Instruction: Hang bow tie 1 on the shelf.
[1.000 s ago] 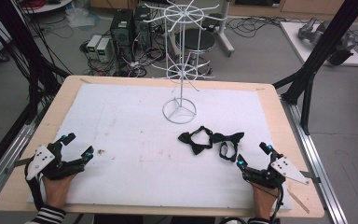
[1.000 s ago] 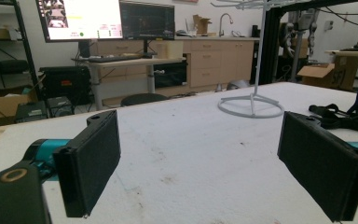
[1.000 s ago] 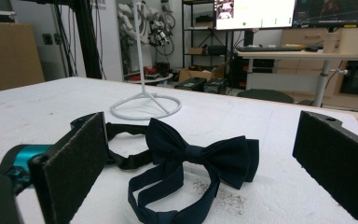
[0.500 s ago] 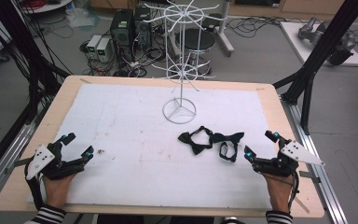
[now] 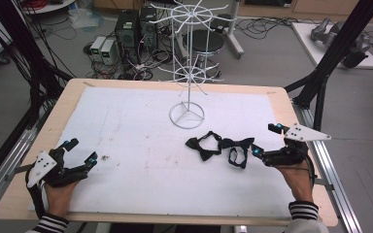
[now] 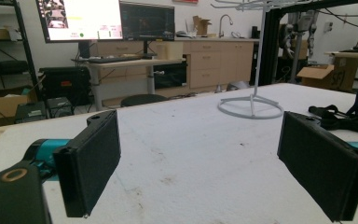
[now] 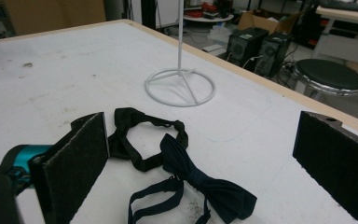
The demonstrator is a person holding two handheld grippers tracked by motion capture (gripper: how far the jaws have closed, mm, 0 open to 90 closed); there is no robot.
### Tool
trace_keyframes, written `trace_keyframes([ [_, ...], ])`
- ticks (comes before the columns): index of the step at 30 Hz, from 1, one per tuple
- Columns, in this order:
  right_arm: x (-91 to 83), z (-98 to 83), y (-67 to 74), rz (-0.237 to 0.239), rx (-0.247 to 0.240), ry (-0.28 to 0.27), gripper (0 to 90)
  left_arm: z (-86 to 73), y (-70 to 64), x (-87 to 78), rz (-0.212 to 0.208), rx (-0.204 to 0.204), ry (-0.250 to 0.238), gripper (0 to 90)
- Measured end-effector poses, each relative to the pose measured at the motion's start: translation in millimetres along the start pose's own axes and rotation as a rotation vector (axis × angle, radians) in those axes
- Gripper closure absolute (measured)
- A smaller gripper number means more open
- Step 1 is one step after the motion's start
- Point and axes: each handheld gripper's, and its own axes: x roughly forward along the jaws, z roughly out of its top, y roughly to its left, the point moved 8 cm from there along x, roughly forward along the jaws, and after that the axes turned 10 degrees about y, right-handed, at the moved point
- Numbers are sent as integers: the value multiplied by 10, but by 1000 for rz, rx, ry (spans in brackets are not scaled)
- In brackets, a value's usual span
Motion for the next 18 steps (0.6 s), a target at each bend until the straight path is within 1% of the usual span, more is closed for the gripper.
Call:
trace_keyframes([
  [2,15,10,-15,3,5,8,28,1,0,0,1,0,-2,136],
  [3,53,34,-48,6,-11,32,28,0,0,-1,0,0,-1,136],
  [5,88,61,-67,15,-24,61,28,0,1,-2,-1,-3,-1,136],
  [6,107,77,-80,22,-37,74,28,0,1,-2,-1,-3,-1,136],
  [7,107,77,-80,22,-37,74,28,0,1,-1,-1,-2,-1,136],
  [8,138,94,-95,46,-47,106,28,0,0,-1,-2,-2,0,136],
  [9,138,94,-95,46,-47,106,28,0,0,-1,-1,-2,-1,136],
  [11,169,118,-126,55,-70,132,28,0,0,-1,-1,-2,0,135],
  [12,194,137,-134,83,-76,154,28,0,1,-1,-1,-1,0,136],
  [13,194,137,-134,83,-76,154,28,0,0,-1,-1,-1,0,136],
  [14,225,145,-137,106,-96,183,28,0,0,-1,-1,-1,0,136],
  [15,225,145,-137,106,-96,183,28,0,0,-1,-1,-1,0,136],
  [18,273,167,-151,118,-125,217,28,1,0,-1,0,-1,-2,134],
])
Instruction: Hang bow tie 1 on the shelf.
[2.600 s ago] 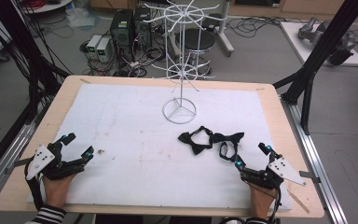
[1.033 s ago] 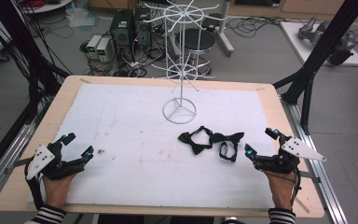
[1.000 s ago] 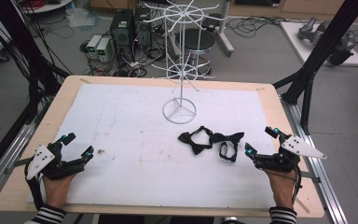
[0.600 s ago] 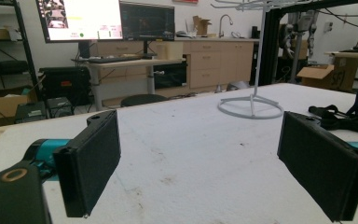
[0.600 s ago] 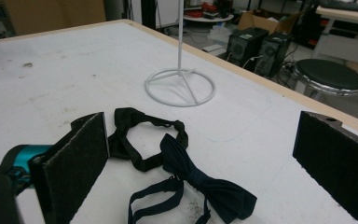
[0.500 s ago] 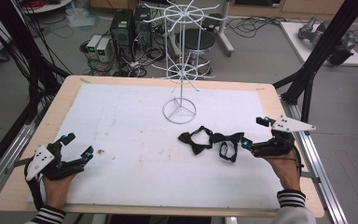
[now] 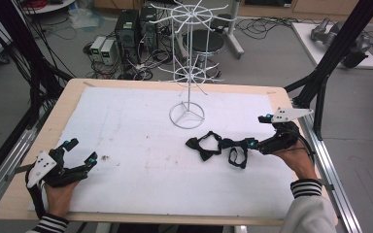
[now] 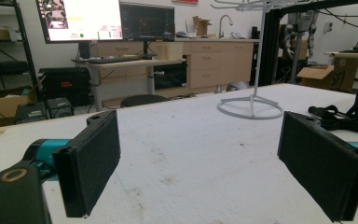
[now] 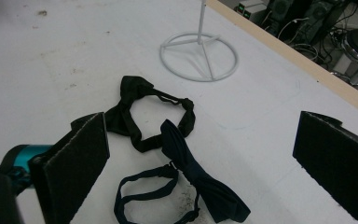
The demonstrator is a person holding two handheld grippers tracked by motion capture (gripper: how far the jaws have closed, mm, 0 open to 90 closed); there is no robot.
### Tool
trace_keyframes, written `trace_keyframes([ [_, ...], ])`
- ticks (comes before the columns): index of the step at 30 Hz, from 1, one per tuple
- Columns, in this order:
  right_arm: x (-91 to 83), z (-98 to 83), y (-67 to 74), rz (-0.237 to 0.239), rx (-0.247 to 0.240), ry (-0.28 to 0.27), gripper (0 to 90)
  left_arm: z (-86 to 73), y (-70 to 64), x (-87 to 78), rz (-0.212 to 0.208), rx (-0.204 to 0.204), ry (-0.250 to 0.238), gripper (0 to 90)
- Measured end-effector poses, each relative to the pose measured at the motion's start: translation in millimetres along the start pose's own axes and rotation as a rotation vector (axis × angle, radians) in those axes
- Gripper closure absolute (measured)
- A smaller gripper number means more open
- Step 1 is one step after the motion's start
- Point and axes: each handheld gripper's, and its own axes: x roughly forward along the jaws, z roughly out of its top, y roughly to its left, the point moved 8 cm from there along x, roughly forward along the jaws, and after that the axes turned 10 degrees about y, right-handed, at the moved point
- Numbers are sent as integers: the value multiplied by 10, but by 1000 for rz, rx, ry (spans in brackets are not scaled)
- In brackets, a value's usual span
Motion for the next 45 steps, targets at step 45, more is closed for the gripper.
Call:
trace_keyframes([
  [45,560,-143,-82,89,-168,372,30,-1,2,2,5,-1,1,134],
])
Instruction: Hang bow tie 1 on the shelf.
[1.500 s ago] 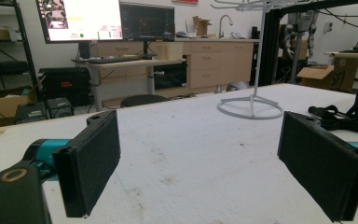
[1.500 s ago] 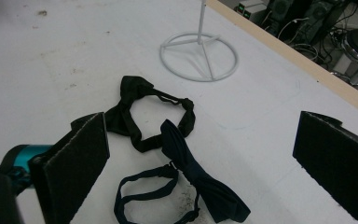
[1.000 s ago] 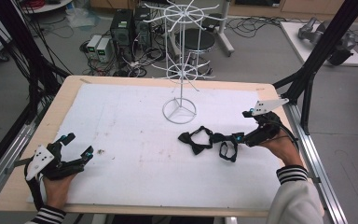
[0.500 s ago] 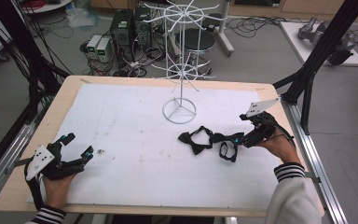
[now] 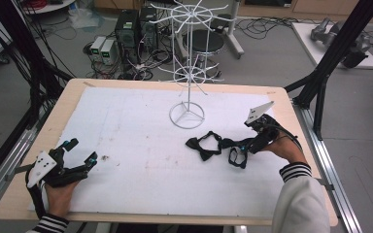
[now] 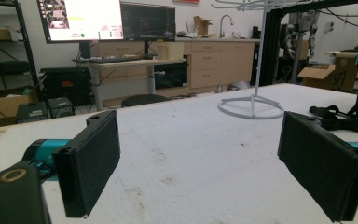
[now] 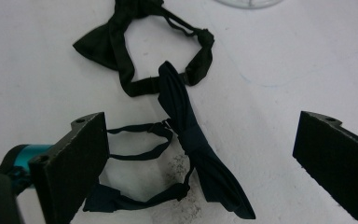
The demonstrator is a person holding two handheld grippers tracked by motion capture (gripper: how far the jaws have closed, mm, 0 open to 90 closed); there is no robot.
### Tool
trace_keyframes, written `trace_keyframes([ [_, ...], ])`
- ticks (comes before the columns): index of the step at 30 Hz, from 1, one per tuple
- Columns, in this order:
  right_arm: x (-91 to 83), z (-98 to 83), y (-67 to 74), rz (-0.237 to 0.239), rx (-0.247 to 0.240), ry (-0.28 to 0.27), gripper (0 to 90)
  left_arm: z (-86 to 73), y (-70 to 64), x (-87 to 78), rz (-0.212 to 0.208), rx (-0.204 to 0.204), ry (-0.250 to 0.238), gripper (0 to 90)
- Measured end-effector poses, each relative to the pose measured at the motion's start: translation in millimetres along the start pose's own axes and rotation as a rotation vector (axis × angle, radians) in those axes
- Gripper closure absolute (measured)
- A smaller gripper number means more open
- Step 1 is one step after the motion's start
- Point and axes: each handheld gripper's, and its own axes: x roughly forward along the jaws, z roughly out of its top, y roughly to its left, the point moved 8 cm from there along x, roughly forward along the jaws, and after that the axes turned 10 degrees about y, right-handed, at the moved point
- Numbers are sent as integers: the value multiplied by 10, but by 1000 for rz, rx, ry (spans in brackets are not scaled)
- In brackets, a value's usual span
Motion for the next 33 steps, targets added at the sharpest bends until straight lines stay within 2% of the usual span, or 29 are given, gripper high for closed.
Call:
trace_keyframes([
  [4,74,-1,1,8,-14,32,54,0,0,0,0,0,0,134],
  [13,168,-9,-9,35,-12,53,62,-1,-1,-1,-1,2,1,134],
  [17,205,-21,-29,42,-28,63,87,-1,0,-1,-1,2,1,134],
  [19,232,-11,-16,57,-54,73,193,-1,0,-1,-1,2,1,134],
  [25,272,-36,-19,62,-54,101,234,0,-1,-1,-1,2,-1,135],
  [33,330,-71,-46,55,-61,142,341,2,-1,0,-1,1,-4,134],
])
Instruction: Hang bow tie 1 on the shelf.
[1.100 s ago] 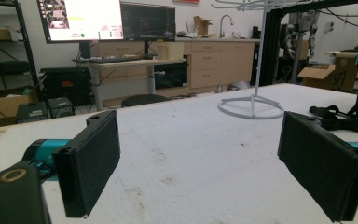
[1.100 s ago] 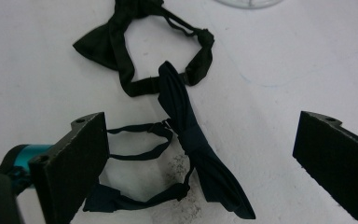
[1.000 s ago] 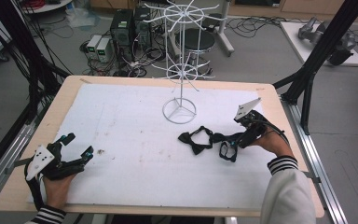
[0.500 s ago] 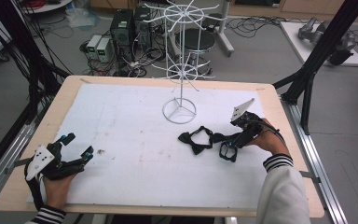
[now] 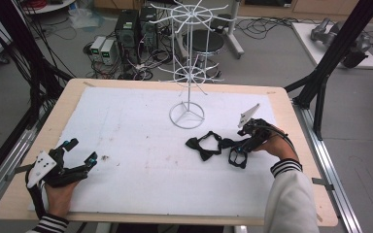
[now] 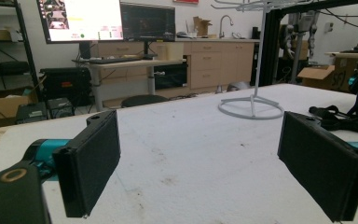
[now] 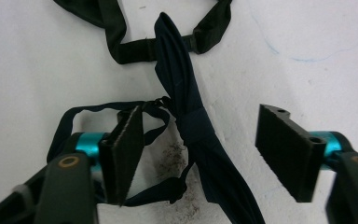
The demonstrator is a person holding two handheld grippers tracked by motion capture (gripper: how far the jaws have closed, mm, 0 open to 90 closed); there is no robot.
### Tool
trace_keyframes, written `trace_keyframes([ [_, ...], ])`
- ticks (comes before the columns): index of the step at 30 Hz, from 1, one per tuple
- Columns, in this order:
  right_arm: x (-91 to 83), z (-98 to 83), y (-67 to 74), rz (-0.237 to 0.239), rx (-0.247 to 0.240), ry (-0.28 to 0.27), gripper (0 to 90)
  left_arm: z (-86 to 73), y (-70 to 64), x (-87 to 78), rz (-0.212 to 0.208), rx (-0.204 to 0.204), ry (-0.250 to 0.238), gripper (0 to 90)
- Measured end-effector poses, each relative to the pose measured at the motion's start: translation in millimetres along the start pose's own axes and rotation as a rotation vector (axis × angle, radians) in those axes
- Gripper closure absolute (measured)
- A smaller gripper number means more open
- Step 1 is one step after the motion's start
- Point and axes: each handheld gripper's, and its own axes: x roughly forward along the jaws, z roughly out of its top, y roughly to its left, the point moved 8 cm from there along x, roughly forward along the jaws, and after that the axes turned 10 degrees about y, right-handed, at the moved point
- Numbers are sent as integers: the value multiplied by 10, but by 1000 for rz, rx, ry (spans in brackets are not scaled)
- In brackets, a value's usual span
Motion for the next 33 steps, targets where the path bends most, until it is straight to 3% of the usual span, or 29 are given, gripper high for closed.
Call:
trace_keyframes([
  [16,99,-42,-38,-72,-61,121,465,0,1,-2,-1,-6,0,134],
  [25,132,-7,-27,-69,-89,126,511,0,1,-2,-1,-5,0,134],
  [28,139,-17,-13,-58,-89,136,568,-1,2,-2,-1,-5,1,134],
  [33,144,-12,-1,-76,-141,168,692,0,2,-2,-1,-6,0,134],
])
